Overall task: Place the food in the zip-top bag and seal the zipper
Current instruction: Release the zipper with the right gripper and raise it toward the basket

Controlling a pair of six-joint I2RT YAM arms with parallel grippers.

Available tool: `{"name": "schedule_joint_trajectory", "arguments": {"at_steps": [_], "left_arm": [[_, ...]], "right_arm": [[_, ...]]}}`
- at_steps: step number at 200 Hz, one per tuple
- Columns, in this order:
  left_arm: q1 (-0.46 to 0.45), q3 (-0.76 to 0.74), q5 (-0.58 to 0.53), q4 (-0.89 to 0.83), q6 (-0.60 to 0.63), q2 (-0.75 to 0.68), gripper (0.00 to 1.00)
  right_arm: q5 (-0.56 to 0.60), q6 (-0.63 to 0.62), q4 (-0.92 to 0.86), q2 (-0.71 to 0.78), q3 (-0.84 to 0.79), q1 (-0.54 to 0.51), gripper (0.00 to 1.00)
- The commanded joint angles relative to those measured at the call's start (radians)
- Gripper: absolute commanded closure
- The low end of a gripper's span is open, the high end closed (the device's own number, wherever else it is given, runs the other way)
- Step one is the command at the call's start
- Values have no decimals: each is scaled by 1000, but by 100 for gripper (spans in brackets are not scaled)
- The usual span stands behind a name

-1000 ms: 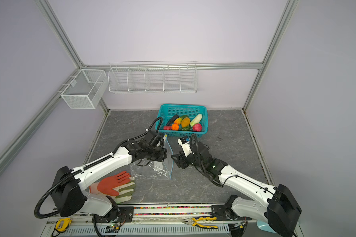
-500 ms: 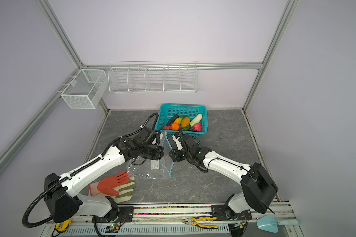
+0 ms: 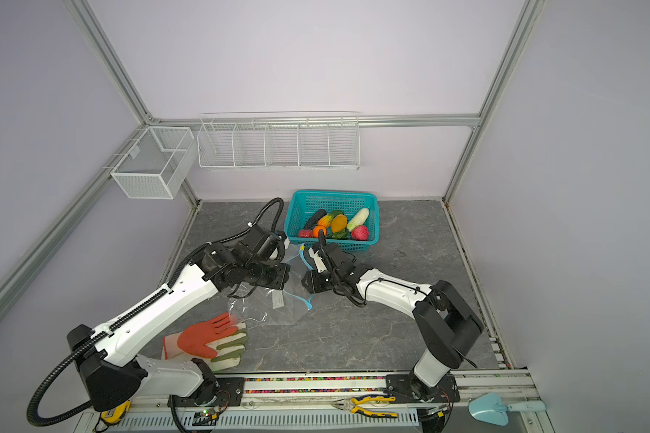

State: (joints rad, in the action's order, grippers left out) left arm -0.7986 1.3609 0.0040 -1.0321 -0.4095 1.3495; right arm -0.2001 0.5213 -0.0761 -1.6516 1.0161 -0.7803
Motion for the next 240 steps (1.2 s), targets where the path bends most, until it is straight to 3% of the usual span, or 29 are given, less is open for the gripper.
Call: {"name": "schedule_joint_trajectory", "arguments": {"at_steps": [1,69,104,202,240], "left_arm": [[32,61,-68,-42,44,-22,100],[62,155,-98,5,95,77,100],[84,90,-134,29,71,67,100],[226,-146,-74,148,28,-38,100],[242,-109,-38,143,25,38,100]], "right_arm": [[-36,50,66,-46,35,5,52],[-32,32,28,-51,76,6,53],[-39,26,15,-78,105,7,53],[-91,9,-40,-263,302,-6,52],[-85,6,-27,-254,266,16,48]]}}
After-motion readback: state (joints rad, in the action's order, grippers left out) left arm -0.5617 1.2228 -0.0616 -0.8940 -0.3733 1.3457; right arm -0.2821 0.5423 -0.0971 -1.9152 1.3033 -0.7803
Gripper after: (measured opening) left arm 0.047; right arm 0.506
